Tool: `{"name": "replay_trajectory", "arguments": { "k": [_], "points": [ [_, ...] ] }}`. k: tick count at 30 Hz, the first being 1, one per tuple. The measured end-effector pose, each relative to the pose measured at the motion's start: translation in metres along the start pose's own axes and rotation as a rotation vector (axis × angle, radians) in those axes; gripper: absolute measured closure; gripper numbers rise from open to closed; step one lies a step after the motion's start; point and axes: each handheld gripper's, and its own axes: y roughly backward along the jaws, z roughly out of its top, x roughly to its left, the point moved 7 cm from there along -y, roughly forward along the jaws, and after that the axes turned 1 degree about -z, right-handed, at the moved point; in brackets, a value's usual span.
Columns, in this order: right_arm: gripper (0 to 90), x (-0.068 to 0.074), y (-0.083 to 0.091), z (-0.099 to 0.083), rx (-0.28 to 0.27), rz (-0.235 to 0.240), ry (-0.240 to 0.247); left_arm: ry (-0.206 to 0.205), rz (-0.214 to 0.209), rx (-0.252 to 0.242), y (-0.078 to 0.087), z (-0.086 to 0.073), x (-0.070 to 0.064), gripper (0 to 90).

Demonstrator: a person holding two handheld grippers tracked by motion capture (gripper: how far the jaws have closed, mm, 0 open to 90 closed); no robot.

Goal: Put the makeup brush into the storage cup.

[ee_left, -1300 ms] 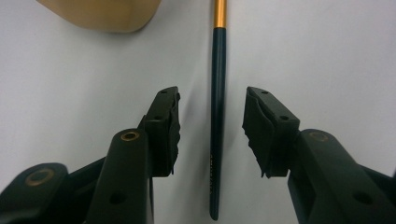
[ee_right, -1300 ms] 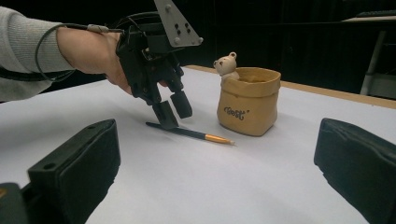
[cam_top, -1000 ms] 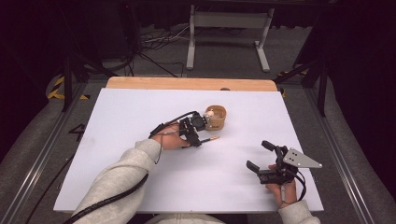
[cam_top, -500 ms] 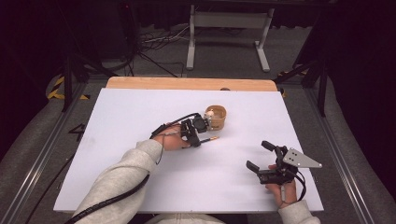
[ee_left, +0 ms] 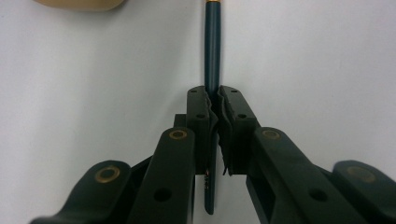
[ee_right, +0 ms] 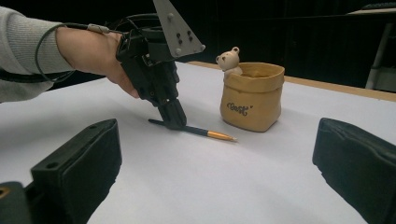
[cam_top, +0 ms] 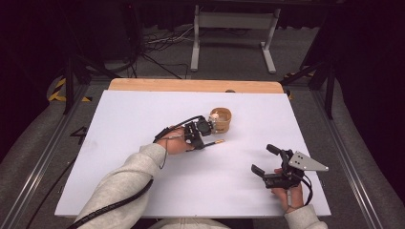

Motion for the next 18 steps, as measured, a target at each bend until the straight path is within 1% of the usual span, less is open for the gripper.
{"name": "replay_trajectory", "arguments": {
  "k": [6,7,8,9,10,11,12,13,16,17,18],
  "points": [
    [1.5,0.000,0.000,0.000,-0.002,-0.002,-0.001,-0.007,0.011,0.001,0.000,0.000,-0.002,83.5],
    [1.5,0.000,0.000,0.000,-0.001,-0.001,-0.002,-0.004,0.010,-0.003,0.001,0.000,-0.003,83.5],
    [1.5,0.000,0.000,0.000,0.000,-0.001,-0.001,-0.014,0.012,-0.012,0.001,0.000,-0.003,83.5],
    [1.5,0.000,0.000,0.000,0.001,0.000,-0.001,-0.013,0.009,-0.011,0.003,-0.001,-0.004,83.5],
    [1.5,0.000,0.000,0.000,0.001,-0.001,0.000,-0.018,0.008,-0.021,0.004,-0.001,-0.004,83.5],
    [1.5,0.000,0.000,0.000,0.000,-0.002,-0.001,-0.012,0.011,-0.029,0.006,-0.002,-0.004,83.5],
    [1.5,0.000,0.000,0.000,0.000,-0.002,-0.002,-0.021,0.007,-0.032,0.008,-0.002,-0.004,83.5],
    [1.5,0.000,0.000,0.000,0.000,-0.002,-0.003,-0.020,0.011,-0.043,0.010,-0.002,-0.005,83.5],
    [1.5,0.000,0.000,0.000,0.003,-0.003,-0.003,-0.016,0.010,-0.093,0.019,-0.003,-0.006,83.5],
    [1.5,0.000,0.000,0.000,0.002,-0.001,-0.001,-0.011,0.013,-0.118,0.022,-0.003,-0.007,83.5],
    [1.5,0.000,0.000,0.000,0.004,-0.002,-0.001,-0.012,0.015,-0.128,0.025,-0.004,-0.008,83.5]
  ]
}}
